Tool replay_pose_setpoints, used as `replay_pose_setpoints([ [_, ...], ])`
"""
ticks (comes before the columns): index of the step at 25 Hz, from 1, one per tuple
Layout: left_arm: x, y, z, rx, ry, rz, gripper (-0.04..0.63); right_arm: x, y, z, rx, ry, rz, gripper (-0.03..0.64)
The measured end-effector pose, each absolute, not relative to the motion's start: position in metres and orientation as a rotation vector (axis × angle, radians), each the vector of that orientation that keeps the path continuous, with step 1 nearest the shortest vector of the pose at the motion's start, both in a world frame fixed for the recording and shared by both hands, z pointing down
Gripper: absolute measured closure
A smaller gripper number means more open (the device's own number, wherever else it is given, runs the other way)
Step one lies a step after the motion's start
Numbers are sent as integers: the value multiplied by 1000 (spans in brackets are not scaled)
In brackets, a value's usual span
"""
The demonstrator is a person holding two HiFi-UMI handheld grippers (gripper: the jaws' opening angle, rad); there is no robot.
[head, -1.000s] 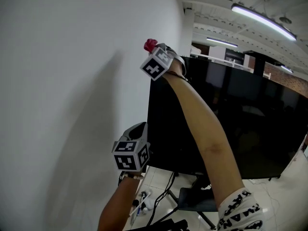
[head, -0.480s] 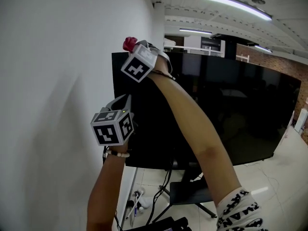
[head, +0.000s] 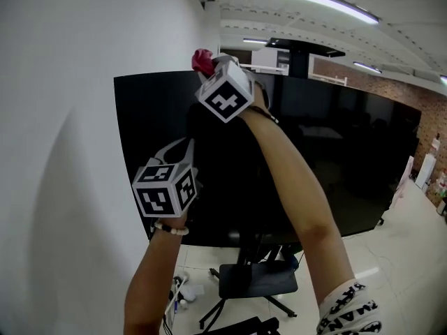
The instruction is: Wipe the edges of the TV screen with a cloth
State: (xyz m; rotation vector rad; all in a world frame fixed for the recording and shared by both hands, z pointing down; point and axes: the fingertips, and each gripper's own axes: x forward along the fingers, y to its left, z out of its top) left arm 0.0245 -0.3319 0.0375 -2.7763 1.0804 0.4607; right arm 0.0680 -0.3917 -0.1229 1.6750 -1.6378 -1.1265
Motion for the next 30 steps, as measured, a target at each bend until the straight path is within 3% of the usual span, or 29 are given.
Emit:
replay_pose_setpoints([
  [19, 248, -217, 30, -2814, 885, 522, 606, 312, -253, -123, 1747, -1515, -1197, 532],
  [30, 327, -182, 31, -2870, 667, 471, 606, 398, -216, -128, 1829, -1419, -1134, 532],
])
